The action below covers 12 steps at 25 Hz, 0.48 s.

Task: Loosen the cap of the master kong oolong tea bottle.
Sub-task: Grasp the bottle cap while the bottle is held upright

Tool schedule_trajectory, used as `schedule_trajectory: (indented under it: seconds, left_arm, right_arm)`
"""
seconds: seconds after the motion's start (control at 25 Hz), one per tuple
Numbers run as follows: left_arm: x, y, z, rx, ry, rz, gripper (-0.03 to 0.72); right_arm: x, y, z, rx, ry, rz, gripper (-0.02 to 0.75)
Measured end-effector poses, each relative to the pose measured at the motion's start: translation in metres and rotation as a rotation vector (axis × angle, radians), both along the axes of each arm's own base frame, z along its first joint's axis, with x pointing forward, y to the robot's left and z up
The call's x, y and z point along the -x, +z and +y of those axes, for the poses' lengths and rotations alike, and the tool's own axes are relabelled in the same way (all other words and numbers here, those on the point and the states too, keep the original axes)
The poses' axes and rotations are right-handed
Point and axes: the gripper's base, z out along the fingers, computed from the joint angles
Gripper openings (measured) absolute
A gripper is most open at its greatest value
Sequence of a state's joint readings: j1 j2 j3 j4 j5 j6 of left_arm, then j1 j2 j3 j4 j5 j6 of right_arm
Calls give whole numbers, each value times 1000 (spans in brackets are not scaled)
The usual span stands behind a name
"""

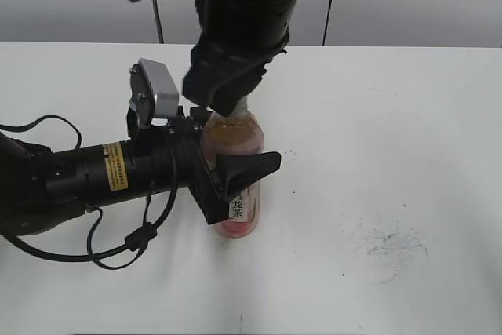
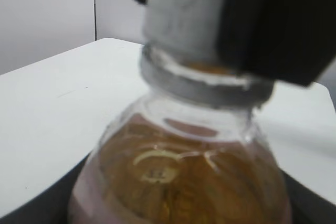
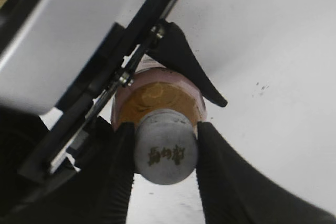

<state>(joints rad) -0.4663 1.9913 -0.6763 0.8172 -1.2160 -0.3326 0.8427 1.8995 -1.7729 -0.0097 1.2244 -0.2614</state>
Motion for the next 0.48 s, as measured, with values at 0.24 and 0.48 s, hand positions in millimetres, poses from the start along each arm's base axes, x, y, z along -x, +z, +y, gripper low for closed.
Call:
schedule_trajectory:
  seconds: [0.24, 0.48]
  left_arm:
    - [0, 0, 0, -2, -5, -5, 446]
    - [1, 0, 0, -3, -14, -13, 446]
  right_arm:
    - [1, 0, 0, 171, 794, -179, 268]
    - [7, 1, 4, 369, 1743, -395, 268]
